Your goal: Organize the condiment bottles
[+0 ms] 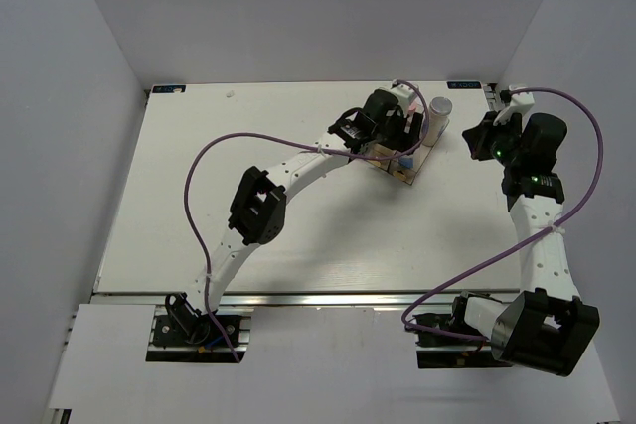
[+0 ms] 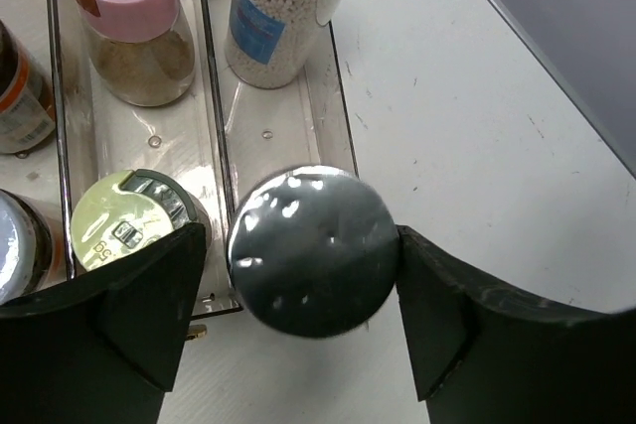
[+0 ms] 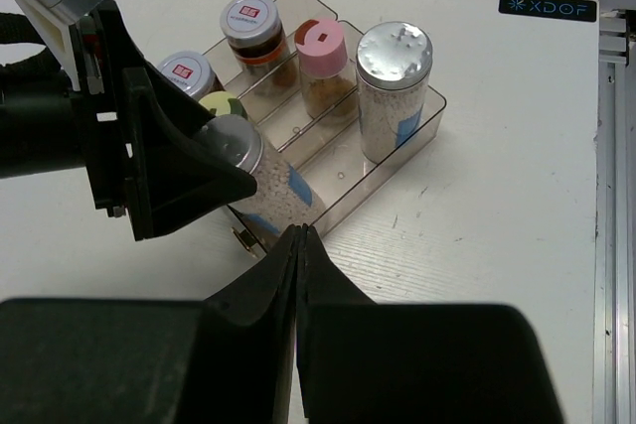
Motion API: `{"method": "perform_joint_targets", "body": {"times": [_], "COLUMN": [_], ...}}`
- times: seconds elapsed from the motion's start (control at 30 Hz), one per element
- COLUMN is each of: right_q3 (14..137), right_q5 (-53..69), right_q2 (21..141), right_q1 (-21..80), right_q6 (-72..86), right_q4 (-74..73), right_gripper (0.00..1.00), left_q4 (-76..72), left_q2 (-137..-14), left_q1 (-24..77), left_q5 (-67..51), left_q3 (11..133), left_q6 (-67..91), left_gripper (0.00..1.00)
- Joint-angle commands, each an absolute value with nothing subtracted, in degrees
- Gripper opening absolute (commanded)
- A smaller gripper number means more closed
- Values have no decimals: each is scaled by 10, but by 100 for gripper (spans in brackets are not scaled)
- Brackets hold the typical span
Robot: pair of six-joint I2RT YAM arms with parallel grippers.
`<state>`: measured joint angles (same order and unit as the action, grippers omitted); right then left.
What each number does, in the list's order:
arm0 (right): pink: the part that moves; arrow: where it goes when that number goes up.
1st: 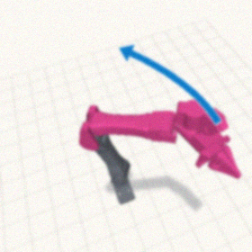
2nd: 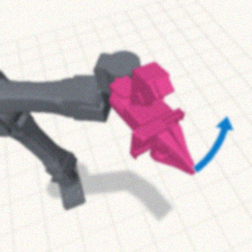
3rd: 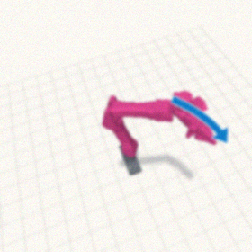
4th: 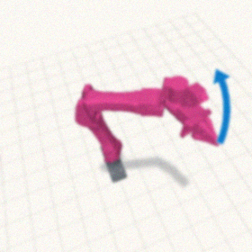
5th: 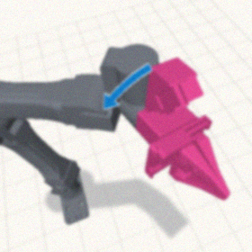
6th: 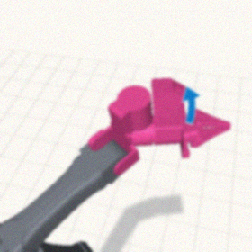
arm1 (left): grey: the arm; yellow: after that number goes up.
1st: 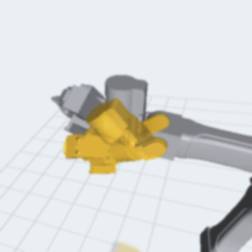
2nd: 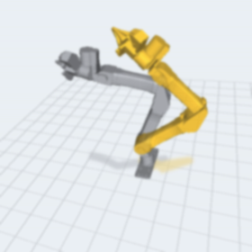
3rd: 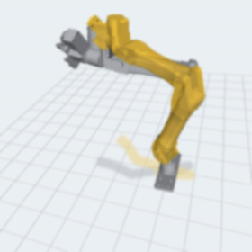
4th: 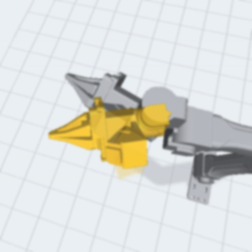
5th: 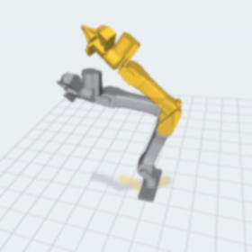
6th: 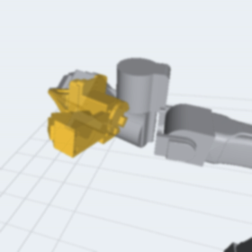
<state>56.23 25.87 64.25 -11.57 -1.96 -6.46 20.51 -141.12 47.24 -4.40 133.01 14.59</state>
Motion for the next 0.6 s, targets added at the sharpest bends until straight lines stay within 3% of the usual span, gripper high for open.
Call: {"method": "perform_joint_targets", "body": {"times": [0.0, 0.37, 0.43, 0.47, 0.57], "right_q3": [561, 562, 566, 569, 576], "right_q5": [263, 290, 314, 329, 348], "right_q2": [642, 642, 642, 642, 646], "right_q1": [-118, -118, -118, -118, -118], "right_q6": [-24, -39, -53, -57, -69], "right_q4": [-49, -55, -61, -62, -79], "right_gripper": [0, 1, 27, 52, 85], "left_q4": [192, 168, 168, 168, 174], "left_q2": [-1377, -1328, -1300, -1288, -1226], "left_q1": [478, 485, 485, 485, 485], "left_q5": [-33, -27, -18, -14, -8], "left_q3": [1343, 1346, 1343, 1340, 1311], "left_q6": [142, 150, 152, 152, 149], "left_gripper": [88, 95, 95, 95, 96]}}
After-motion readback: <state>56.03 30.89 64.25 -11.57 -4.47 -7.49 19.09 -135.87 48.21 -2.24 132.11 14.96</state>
